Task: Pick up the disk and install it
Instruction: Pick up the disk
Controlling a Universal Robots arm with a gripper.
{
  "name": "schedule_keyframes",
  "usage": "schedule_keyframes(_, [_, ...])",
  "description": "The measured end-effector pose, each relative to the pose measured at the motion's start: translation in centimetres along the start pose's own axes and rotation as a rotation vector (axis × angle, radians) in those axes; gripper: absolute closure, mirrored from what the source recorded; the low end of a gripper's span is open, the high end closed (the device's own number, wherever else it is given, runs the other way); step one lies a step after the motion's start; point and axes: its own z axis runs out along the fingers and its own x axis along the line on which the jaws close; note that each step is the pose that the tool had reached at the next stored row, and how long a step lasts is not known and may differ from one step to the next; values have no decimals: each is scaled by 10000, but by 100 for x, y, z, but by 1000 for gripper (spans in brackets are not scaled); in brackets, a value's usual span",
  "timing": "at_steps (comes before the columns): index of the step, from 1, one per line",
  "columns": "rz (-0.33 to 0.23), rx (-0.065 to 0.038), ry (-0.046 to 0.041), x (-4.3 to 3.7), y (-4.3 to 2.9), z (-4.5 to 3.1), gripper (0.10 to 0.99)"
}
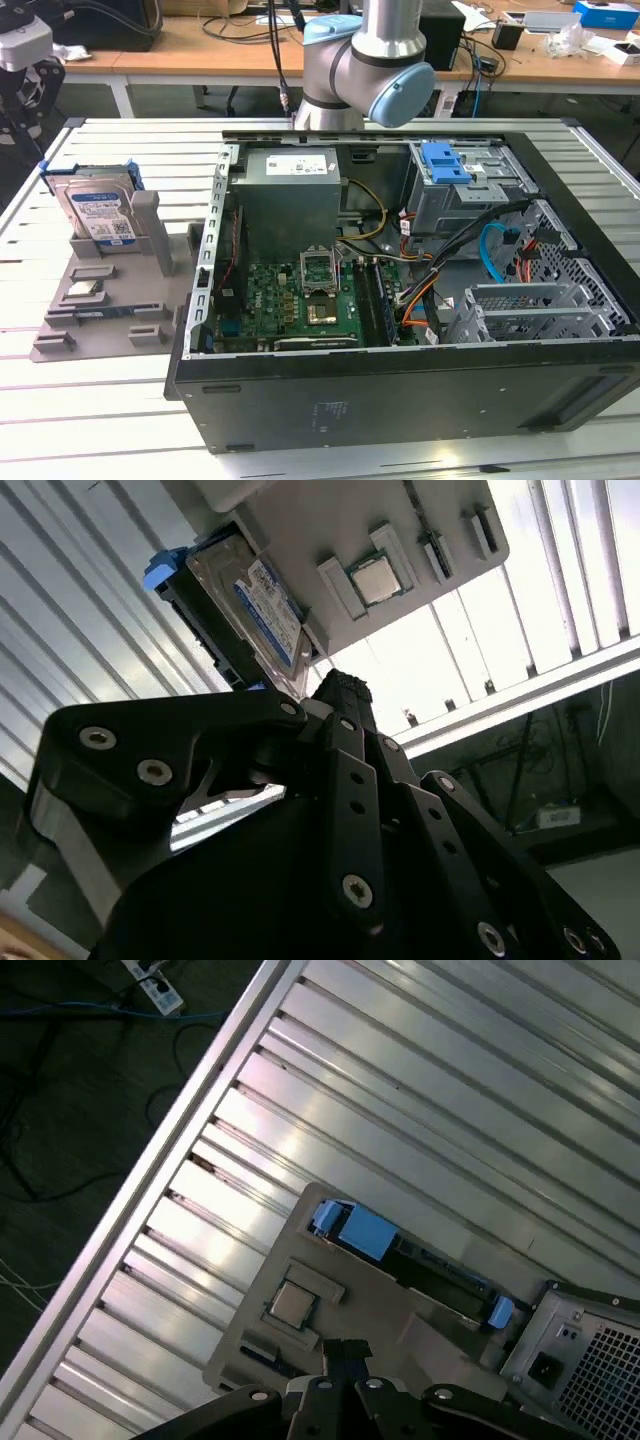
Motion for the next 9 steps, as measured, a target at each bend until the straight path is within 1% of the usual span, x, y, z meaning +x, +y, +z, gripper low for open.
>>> schedule_keyframes(3, [-566, -13, 24, 0, 0, 0, 980])
schedule_keyframes(4, [-843, -9, 42, -1, 0, 0, 980])
schedule_keyframes(9, [-1643, 88, 154, -1, 1, 0, 980])
